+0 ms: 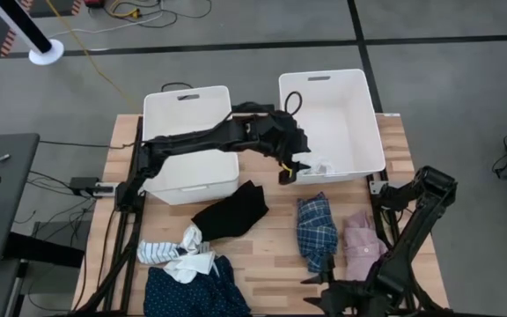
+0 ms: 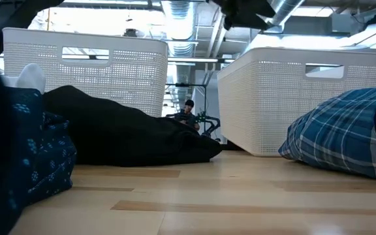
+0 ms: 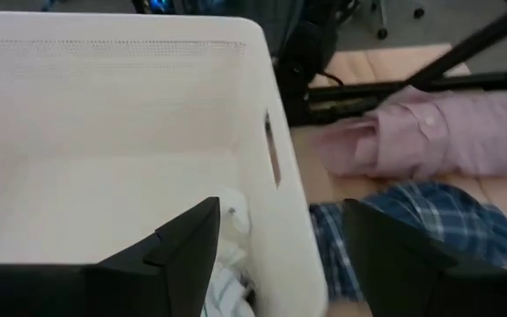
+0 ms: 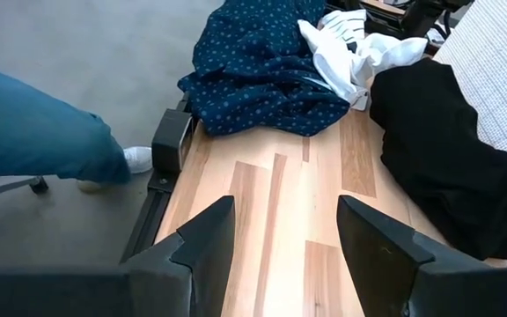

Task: Sort clothes
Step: Put the white sock into the right bin

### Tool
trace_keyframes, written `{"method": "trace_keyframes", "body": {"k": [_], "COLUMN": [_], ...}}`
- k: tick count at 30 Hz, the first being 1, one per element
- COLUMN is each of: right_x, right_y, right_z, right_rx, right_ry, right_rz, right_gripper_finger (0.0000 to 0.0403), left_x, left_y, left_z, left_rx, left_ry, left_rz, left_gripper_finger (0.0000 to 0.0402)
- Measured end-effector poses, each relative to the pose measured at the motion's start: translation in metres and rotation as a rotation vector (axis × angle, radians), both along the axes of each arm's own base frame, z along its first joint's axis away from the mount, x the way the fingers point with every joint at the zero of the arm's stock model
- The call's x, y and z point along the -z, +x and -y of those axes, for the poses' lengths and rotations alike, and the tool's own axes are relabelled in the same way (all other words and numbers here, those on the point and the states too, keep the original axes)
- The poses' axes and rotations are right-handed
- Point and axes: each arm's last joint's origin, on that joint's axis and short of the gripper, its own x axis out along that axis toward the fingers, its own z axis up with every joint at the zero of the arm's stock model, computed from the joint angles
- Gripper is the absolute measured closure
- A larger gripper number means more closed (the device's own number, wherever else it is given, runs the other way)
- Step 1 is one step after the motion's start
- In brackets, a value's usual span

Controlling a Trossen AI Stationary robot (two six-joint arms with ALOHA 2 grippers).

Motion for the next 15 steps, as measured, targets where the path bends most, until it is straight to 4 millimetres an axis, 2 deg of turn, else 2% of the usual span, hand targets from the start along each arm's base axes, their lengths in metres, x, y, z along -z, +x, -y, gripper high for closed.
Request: {"method": "trace_keyframes", "body": {"k": [6,15], "right_x": [-0.001,-0.003], "right_y": [0.002,0.011], "right_z": [0.001,0.005], "right_rx": [0.004,-0.007], "right_ry": [0.007,-0.03], "right_rz": [0.006,0.023], "right_gripper_finger": [0.0188,0.0188], "left_x": [-0.023,-0.081], "left_y": [-0.023,-0.092], "left_z": [0.022,0.076], "left_rx": [0.017,-0.031], "left_ry": [0.078,0.287], "left_rz": [-0.048,-0.043], "left_gripper_finger": [0.017,0.017]}}
